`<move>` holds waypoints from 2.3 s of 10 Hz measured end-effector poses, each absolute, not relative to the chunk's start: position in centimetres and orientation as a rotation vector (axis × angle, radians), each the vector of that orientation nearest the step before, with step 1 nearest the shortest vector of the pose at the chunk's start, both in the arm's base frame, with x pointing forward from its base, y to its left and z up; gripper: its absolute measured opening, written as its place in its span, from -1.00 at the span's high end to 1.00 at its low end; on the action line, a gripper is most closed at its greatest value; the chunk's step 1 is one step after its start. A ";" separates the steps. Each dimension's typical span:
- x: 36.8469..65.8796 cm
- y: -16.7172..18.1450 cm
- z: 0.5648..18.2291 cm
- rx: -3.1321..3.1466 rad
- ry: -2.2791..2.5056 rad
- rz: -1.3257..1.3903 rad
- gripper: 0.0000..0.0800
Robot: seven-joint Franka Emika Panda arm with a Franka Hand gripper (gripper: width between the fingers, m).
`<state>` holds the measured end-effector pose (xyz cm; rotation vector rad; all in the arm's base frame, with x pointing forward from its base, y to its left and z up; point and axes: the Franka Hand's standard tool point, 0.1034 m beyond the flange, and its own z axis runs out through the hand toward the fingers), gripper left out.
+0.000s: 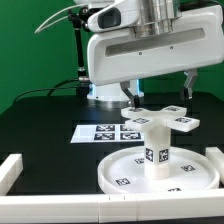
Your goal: Assemble round table
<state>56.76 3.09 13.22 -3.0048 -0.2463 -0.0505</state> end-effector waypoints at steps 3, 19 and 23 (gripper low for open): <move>56.7 2.8 13.1 -2.977 -0.554 -0.064 -0.62; 56.1 3.2 11.9 -2.408 -2.052 -0.048 -0.62; 55.9 3.7 11.0 -2.375 -2.106 -0.032 -0.62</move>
Offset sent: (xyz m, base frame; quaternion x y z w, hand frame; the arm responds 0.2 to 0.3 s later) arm 0.0000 0.0000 0.0000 0.0000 0.0000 -0.1296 0.9916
